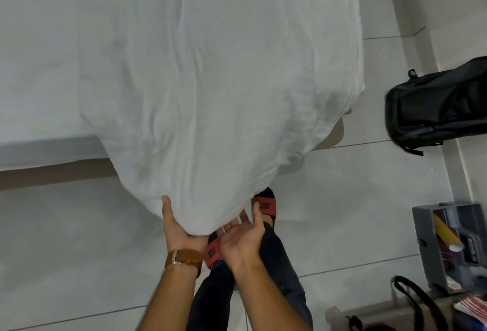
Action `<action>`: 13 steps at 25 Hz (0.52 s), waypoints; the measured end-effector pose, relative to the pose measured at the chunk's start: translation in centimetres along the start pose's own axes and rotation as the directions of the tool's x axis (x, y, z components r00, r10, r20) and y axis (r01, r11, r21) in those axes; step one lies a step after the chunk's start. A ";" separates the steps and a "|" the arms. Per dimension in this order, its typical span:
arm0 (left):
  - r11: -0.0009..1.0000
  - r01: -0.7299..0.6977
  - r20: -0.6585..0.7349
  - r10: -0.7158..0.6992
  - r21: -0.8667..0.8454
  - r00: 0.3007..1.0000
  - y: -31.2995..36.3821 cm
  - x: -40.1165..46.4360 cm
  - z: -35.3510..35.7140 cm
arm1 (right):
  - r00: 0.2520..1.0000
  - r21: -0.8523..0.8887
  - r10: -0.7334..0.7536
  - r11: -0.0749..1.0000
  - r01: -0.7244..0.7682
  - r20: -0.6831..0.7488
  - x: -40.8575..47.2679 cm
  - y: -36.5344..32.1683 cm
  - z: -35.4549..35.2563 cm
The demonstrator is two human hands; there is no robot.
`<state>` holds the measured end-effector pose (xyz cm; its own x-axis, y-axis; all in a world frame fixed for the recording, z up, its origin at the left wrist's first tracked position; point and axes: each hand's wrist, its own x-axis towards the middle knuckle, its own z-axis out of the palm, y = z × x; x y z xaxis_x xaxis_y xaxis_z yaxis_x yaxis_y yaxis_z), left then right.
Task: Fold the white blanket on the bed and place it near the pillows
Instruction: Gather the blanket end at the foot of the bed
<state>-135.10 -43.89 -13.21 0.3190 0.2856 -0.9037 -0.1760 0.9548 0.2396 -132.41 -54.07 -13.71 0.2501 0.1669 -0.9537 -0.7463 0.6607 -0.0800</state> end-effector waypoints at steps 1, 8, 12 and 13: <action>1.000 -0.011 0.010 0.011 0.001 1.000 0.4 -0.8 0.0 | 0.998 0.040 0.038 0.998 -0.040 0.055 0.3 0.6 0.6; 0.994 -0.105 -0.020 0.105 -0.018 0.994 2.8 -1.6 0.2 | 0.944 0.162 -0.196 0.974 0.157 0.264 4.3 -5.4 6.9; 0.995 -0.090 -0.047 0.088 -0.039 0.995 3.0 -2.5 0.3 | 0.941 0.172 -0.272 0.956 0.239 0.202 2.5 -11.4 6.0; 0.995 -0.086 -0.053 0.084 -0.044 0.995 2.8 -3.1 0.6 | 0.935 0.193 -0.279 0.952 0.239 0.218 1.5 -12.1 5.0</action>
<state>-136.05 -42.09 -9.51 0.2533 0.3601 -0.8979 -0.2441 0.9219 0.3008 -119.89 -58.15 -12.75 0.5762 0.1317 -0.8066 -0.5319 0.8097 -0.2478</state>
